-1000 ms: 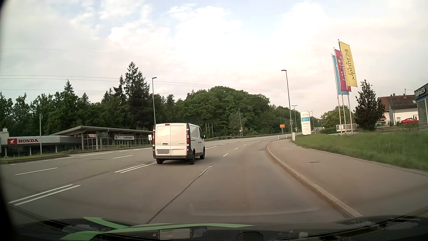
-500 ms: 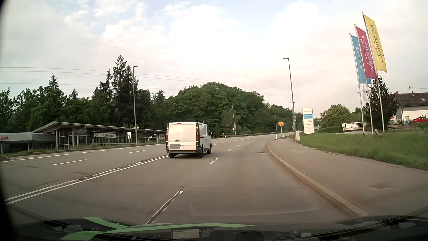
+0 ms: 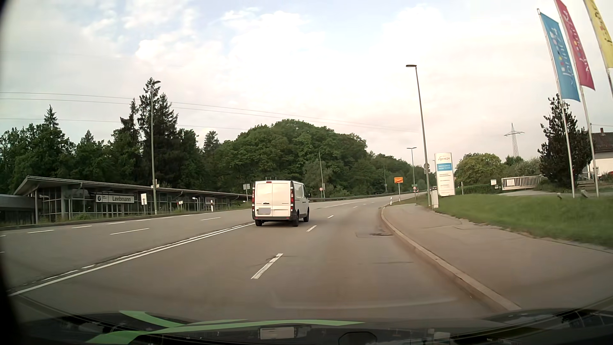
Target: Follow the waypoints while adhering to traffic rules and regulations
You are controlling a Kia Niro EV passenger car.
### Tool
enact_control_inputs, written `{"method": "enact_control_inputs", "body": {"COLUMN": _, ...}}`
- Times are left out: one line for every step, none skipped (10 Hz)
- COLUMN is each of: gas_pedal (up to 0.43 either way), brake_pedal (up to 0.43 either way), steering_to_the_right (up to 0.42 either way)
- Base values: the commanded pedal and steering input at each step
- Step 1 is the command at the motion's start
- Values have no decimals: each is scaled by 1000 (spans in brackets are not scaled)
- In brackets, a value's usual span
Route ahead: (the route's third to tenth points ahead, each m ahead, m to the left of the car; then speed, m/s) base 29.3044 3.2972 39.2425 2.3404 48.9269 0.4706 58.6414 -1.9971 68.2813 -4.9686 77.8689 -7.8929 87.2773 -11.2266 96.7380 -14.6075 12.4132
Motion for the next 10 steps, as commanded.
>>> {"method": "enact_control_inputs", "body": {"gas_pedal": 138, "brake_pedal": 0, "steering_to_the_right": 21}}
{"method": "enact_control_inputs", "body": {"gas_pedal": 138, "brake_pedal": 0, "steering_to_the_right": 20}}
{"method": "enact_control_inputs", "body": {"gas_pedal": 138, "brake_pedal": 0, "steering_to_the_right": 20}}
{"method": "enact_control_inputs", "body": {"gas_pedal": 138, "brake_pedal": 0, "steering_to_the_right": 18}}
{"method": "enact_control_inputs", "body": {"gas_pedal": 138, "brake_pedal": 0, "steering_to_the_right": 17}}
{"method": "enact_control_inputs", "body": {"gas_pedal": 138, "brake_pedal": 0, "steering_to_the_right": 16}}
{"method": "enact_control_inputs", "body": {"gas_pedal": 138, "brake_pedal": 0, "steering_to_the_right": 15}}
{"method": "enact_control_inputs", "body": {"gas_pedal": 138, "brake_pedal": 0, "steering_to_the_right": 15}}
{"method": "enact_control_inputs", "body": {"gas_pedal": 138, "brake_pedal": 0, "steering_to_the_right": 14}}
{"method": "enact_control_inputs", "body": {"gas_pedal": 138, "brake_pedal": 0, "steering_to_the_right": 14}}
